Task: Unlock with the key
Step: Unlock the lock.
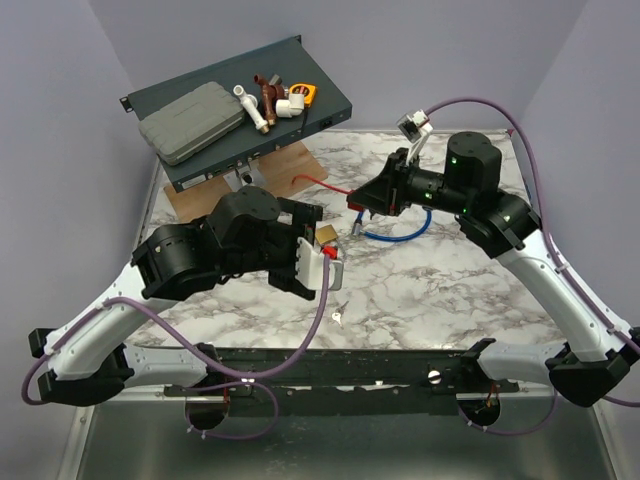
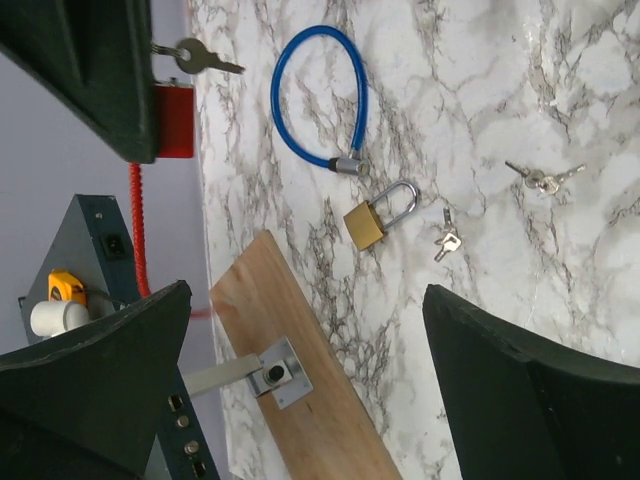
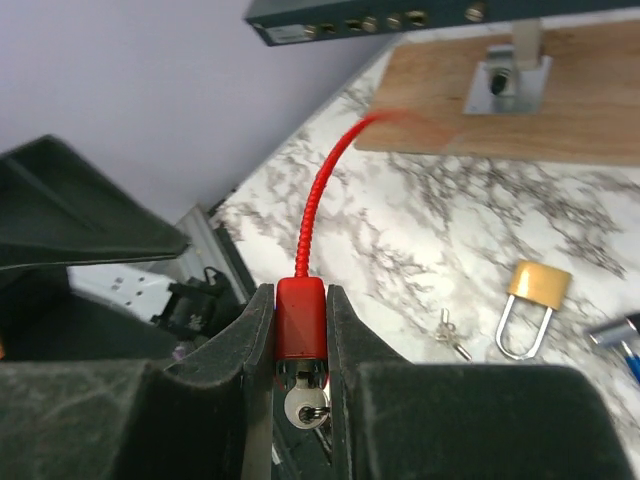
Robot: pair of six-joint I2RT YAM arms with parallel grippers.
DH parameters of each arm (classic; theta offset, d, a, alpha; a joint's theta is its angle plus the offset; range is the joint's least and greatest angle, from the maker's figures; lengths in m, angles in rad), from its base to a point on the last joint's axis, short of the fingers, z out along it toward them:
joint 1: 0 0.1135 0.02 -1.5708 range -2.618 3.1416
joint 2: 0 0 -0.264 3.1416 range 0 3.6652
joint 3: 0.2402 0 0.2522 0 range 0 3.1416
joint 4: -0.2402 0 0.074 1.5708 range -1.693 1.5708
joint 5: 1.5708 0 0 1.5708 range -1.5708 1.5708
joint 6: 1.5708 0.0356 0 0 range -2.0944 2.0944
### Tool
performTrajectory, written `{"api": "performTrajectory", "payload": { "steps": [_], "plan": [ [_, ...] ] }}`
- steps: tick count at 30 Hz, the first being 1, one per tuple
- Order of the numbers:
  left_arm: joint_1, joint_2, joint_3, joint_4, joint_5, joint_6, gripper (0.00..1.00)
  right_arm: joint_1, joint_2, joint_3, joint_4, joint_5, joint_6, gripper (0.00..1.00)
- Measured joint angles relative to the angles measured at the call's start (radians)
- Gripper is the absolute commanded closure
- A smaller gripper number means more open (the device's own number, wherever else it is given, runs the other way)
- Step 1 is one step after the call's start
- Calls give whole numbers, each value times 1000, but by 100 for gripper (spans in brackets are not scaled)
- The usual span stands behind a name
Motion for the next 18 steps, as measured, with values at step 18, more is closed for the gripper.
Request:
{"api": "performTrajectory", "payload": {
  "steps": [18],
  "plan": [
    [227,274,443,-123,107,-372,1,-127,71,-159,42,164,86,99]
  ]
}}
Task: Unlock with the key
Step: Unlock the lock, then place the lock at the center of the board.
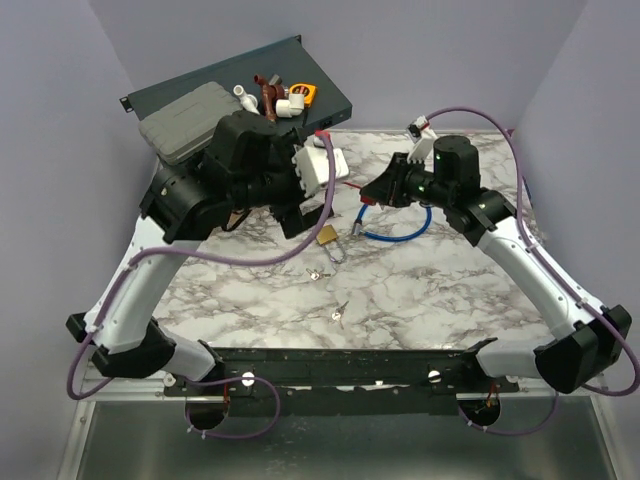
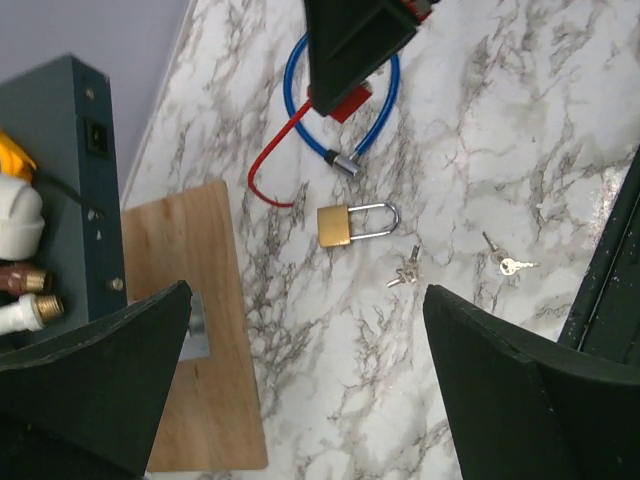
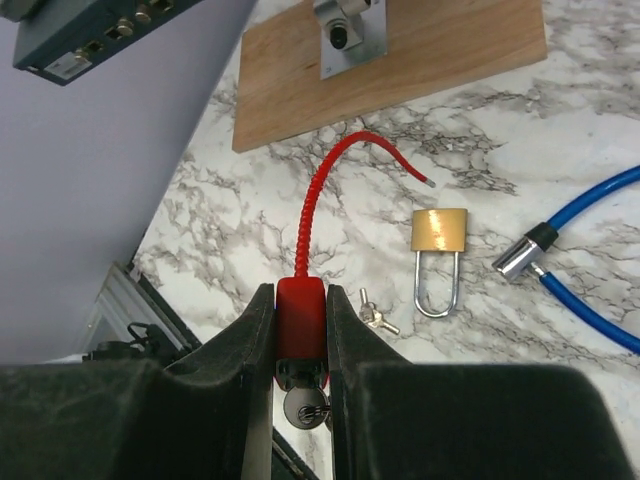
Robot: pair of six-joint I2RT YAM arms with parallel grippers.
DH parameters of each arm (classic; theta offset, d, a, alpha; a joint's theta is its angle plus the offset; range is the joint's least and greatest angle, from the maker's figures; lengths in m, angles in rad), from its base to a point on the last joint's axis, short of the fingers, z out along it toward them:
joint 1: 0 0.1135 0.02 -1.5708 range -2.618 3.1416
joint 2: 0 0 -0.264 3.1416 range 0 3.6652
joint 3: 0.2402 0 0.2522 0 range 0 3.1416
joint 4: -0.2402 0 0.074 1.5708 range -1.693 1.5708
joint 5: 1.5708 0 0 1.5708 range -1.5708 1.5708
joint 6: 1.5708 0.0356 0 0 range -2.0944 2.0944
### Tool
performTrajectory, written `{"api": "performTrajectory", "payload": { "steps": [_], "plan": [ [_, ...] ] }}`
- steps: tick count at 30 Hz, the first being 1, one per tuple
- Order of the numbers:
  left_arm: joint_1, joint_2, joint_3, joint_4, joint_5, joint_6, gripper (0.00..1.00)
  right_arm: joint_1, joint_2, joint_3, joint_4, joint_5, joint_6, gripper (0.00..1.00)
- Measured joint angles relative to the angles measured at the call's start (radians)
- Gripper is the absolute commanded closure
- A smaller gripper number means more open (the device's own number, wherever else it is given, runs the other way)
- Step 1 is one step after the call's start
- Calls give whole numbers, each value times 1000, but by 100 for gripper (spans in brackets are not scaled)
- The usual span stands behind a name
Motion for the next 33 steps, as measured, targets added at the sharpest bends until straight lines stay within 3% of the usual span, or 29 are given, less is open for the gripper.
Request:
{"api": "performTrajectory", "payload": {
  "steps": [2,5,10,19,28,33],
  "plan": [
    [72,45,33,-23,34,-35,1,-19,24,-26,51,-38,19,99],
    [148,43,-43,-18,60,-68,2,-21,66,-80,139,-142,56,99],
    [162,-108,-293,30,77,-80,1,25,149,-130,251,-298,114,99],
    [182,-251,-383,103,78,-105,1,166,421,-25,436,-565,174,99],
    [184,-286,-411,115,80,-107,1,214,709,46,579,-616,225,99],
    [185,-267,-429,116,83,-109,2,255,861,149,626,-587,219,92]
  ]
}}
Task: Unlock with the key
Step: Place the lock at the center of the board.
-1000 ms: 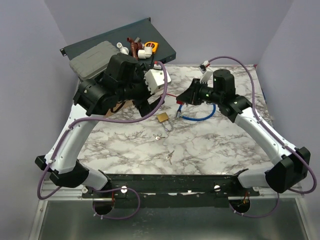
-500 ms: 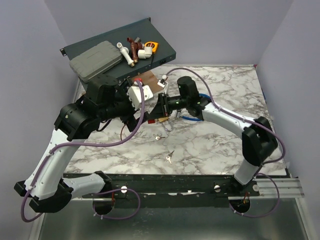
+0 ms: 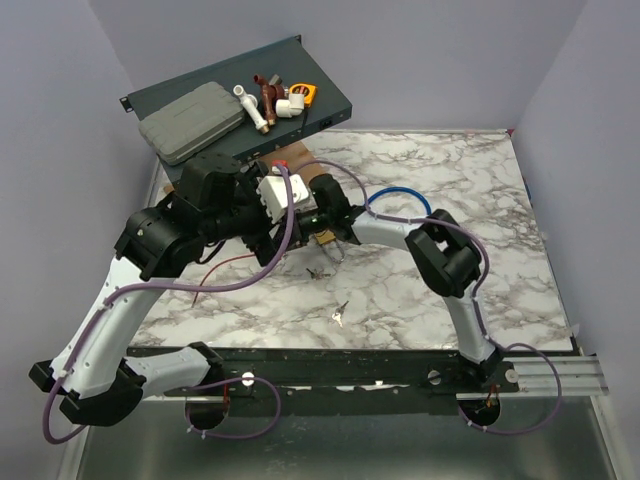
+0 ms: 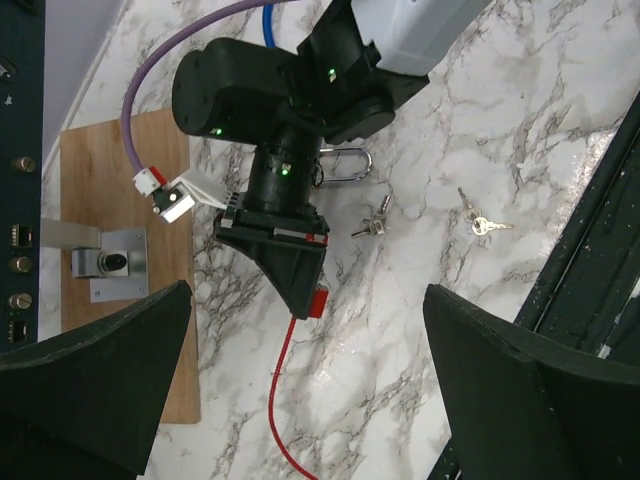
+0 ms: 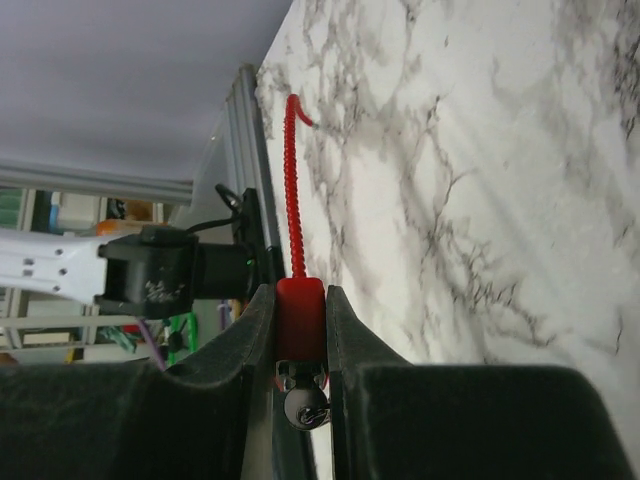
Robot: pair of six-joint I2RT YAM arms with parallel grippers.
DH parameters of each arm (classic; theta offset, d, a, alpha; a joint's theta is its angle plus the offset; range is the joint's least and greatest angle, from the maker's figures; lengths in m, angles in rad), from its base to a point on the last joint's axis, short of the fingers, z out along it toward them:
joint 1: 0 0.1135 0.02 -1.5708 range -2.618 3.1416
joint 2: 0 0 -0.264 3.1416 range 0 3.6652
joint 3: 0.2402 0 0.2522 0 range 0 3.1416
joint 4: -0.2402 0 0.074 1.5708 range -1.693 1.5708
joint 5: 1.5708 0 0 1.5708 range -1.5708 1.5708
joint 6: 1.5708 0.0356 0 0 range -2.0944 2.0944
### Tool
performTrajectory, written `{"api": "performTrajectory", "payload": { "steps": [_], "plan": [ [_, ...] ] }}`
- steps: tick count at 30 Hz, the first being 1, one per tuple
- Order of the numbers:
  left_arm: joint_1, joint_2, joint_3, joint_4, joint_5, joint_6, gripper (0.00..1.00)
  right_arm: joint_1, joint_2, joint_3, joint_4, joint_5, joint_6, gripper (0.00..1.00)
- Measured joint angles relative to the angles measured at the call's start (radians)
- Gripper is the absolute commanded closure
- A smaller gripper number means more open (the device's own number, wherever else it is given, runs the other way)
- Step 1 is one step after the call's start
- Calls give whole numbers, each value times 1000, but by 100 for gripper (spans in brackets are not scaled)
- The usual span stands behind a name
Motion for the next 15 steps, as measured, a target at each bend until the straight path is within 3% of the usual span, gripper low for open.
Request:
{"api": "performTrajectory", "payload": {
  "steps": [6,15],
  "plan": [
    [3,13,-2,-2,0,18,1,18,124,111,17,37,-37,84],
    [4,23,-23,-12,0,62,2,18,196,145,-16,117,-134,71]
  ]
}}
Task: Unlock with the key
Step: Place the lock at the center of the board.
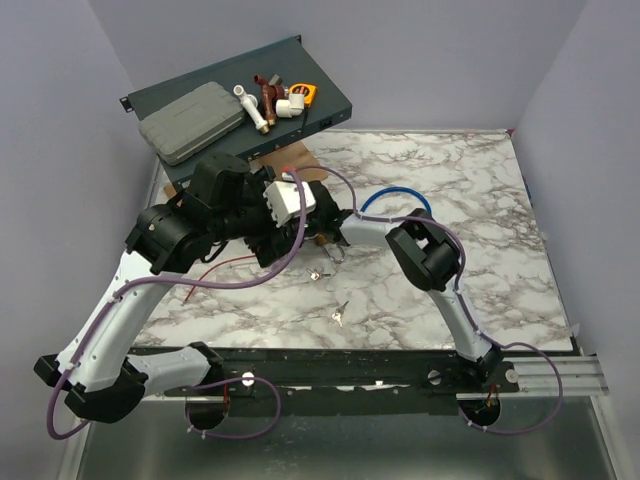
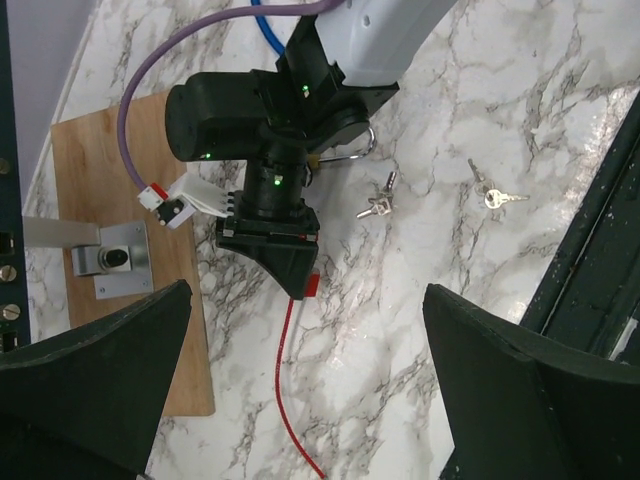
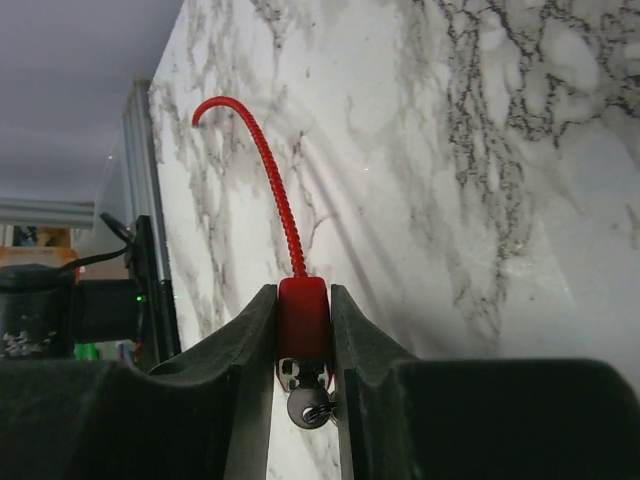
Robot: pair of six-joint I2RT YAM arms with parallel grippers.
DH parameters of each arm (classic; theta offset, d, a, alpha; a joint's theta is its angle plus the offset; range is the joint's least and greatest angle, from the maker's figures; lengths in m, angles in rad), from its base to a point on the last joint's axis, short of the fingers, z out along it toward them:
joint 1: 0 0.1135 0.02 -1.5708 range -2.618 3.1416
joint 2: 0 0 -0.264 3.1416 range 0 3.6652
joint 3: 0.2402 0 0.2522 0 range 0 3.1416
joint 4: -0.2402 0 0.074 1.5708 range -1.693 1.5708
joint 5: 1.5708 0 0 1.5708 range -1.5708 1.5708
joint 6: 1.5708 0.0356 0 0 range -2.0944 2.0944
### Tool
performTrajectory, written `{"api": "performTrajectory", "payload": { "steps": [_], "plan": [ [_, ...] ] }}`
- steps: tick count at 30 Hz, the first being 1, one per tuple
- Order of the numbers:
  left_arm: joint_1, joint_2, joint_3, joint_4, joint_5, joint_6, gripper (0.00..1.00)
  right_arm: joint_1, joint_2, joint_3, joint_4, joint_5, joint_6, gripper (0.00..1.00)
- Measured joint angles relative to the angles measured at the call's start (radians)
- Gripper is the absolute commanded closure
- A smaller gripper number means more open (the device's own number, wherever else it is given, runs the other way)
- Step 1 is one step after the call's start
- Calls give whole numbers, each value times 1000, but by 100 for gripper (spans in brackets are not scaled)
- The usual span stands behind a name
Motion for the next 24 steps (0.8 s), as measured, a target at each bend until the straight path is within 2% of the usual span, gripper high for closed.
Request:
{"api": "performTrajectory", "payload": {
  "steps": [14,19,24],
  "plan": [
    [2,4,-102,-29,-47,144,2,0,-13,23,-60,124,-92,38],
    [20,-15,-128,-19,-47,172,2,-3,-109,-17,-96,187,-119,24],
    [58,-16,-151,-1,-43,177,2,-26,-272,-77,-119,269,-143,21]
  ]
}}
